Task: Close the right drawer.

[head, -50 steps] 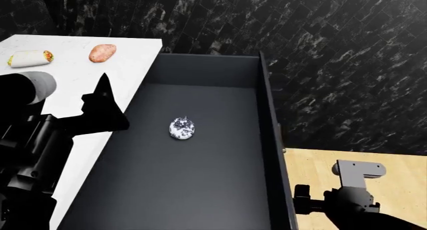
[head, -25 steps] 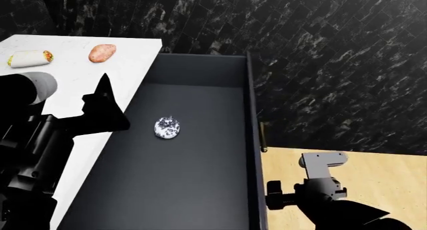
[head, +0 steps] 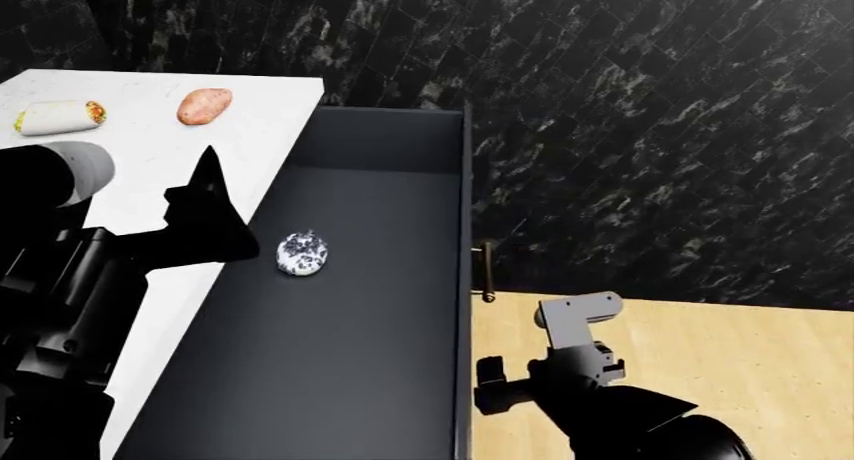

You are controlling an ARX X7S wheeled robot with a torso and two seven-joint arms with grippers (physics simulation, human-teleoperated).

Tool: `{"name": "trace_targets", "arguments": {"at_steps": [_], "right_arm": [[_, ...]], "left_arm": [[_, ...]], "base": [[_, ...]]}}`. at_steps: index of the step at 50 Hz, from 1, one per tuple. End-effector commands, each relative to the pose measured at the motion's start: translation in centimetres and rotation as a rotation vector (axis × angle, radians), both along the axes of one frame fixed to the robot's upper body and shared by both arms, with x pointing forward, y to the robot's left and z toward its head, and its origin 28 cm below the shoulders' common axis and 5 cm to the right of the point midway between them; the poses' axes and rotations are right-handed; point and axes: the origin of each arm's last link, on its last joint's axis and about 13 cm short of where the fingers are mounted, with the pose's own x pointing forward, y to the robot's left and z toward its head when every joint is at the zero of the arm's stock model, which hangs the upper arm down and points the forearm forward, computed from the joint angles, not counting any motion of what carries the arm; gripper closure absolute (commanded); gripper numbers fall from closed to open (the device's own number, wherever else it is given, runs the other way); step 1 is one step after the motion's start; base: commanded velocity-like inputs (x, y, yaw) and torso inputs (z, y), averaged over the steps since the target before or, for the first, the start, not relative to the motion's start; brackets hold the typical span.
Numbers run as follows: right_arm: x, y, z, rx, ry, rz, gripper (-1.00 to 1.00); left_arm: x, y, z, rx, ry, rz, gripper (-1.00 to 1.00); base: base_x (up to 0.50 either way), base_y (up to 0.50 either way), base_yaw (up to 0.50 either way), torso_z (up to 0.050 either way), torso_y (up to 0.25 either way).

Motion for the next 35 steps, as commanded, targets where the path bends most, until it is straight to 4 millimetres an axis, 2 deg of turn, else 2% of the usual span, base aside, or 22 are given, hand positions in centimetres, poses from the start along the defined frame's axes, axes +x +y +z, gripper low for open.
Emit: {"name": "trace_targets", "arguments": {"at_steps": [1,21,35], "right_arm": [[0.5,2.5,-1.3,0.038,0.02,0.06,-1.0],[2.4,4.9,-2.9,0.071,0.043,0.106,-1.0],[3.6,6.9,-3.0,0.066,0.043,0.157,-1.0]], "left_arm": [[0.0,0.1,0.0,-0.002,-0.001,0.001,-1.0],[-0.1,-0.1,-0.1,0.003,0.0,0.0,-1.0],[-0.1,-0.1,-0.2,0.004,-0.001,-0.001,-1.0]], "base": [[0.0,0.0,0.0,0.0,0.0],[0.0,0.0,0.0,0.0,0.0],[0.0,0.0,0.0,0.0,0.0]]}}
